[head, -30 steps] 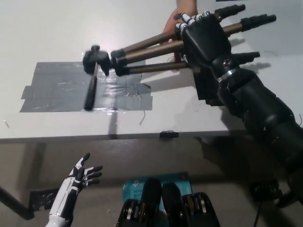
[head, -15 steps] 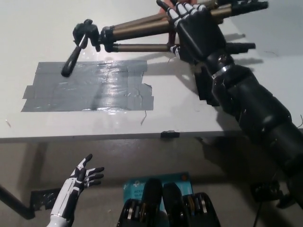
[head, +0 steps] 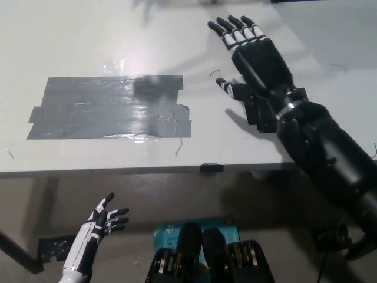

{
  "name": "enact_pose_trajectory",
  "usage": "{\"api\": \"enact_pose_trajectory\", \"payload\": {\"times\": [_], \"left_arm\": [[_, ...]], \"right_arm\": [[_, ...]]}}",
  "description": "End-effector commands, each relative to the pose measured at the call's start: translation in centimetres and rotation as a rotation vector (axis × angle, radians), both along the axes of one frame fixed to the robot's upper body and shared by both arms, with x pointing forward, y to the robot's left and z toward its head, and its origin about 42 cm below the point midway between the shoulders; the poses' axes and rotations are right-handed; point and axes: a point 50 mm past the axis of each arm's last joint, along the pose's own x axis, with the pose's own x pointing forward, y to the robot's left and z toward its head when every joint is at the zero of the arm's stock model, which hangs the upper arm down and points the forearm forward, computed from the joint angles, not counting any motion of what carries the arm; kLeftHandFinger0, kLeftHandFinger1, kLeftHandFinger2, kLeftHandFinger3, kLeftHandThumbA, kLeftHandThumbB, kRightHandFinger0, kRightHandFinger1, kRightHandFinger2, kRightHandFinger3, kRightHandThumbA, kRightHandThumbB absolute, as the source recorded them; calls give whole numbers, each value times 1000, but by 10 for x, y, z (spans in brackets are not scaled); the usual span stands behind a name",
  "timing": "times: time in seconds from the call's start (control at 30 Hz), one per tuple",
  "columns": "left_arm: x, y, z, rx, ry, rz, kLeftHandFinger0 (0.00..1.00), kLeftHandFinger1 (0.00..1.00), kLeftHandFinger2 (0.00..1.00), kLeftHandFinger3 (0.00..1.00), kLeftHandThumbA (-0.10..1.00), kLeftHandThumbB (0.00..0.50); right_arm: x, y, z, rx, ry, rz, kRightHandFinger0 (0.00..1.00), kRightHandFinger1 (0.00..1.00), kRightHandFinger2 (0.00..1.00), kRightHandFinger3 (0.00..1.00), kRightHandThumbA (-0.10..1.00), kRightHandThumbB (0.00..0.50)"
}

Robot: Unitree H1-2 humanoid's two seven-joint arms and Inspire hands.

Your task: A tripod is kept on the middle of the desk infront of the robot and the robot grabs one of its legs to pick it up and hands it to a person

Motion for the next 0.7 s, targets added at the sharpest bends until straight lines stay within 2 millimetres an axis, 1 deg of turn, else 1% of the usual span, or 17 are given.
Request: {"api": "enact_pose_trajectory", "payload": {"times": [0.0,0.03,0.1,0.13,0.17,0.23,0.3,0.33,0.37,0.4,0.47,0.5,0.53,0.57,0.6,0.63,0.67], "left_arm": [[13,2,18,33,-66,-33,765,753,781,1000,1000,150],[14,2,20,33,-69,-31,758,757,793,1000,1000,142],[17,2,21,31,-72,-28,757,771,811,1000,1000,143],[16,2,19,27,-74,-27,774,798,831,1000,1000,145],[15,1,18,23,-74,-26,800,827,855,1000,1000,153],[13,2,16,23,-72,-26,818,854,879,1000,1000,149],[12,3,15,38,-88,-35,896,964,967,1000,1000,131],[13,2,15,36,-90,-36,926,994,1000,1000,1000,138],[17,1,15,33,-96,-34,996,1000,1000,1000,1000,135],[17,0,15,32,-95,-29,1000,1000,1000,1000,1000,143],[16,-2,13,26,-92,-18,1000,1000,1000,1000,1000,159],[17,-4,13,22,-95,-16,1000,1000,1000,1000,1000,161],[16,-5,11,18,-97,-16,1000,1000,1000,1000,1000,166],[12,-5,9,21,-99,-22,1000,1000,1000,1000,1000,177],[9,-4,8,22,-102,-28,1000,1000,1000,1000,1000,182],[9,-4,7,18,-101,-31,1000,1000,1000,1000,1000,196],[8,-5,7,5,-97,-36,1000,1000,1000,1000,1000,209]], "right_arm": [[-144,-52,173,223,125,458,1000,1000,1000,1000,1000,471],[-162,-62,168,252,98,479,1000,1000,1000,1000,1000,436],[-183,-72,161,276,77,491,1000,1000,1000,1000,1000,417],[-206,-83,151,286,67,493,1000,1000,1000,1000,1000,399],[-219,-89,144,302,74,490,1000,1000,1000,1000,1000,384],[-235,-95,133,337,92,487,1000,1000,1000,1000,1000,378],[-258,-105,112,376,105,465,1000,1000,1000,1000,984,375],[-265,-108,106,393,120,463,1000,1000,1000,1000,944,370],[-274,-114,93,429,153,445,1000,1000,1000,1000,880,392],[-280,-118,80,478,204,436,1000,1000,1000,1000,835,404],[-286,-120,60,562,286,414,1000,1000,1000,1000,738,392],[-287,-120,52,590,309,405,1000,1000,1000,1000,732,391],[-284,-119,38,634,333,395,1000,1000,1000,1000,733,381],[-280,-116,21,677,352,378,1000,1000,1000,1000,777,347],[-277,-113,9,706,361,364,1000,1000,1000,1000,796,348],[-275,-111,2,724,365,356,1000,1000,1000,1000,817,334],[-272,-109,-6,753,366,342,1000,1000,1000,1000,843,335]]}}
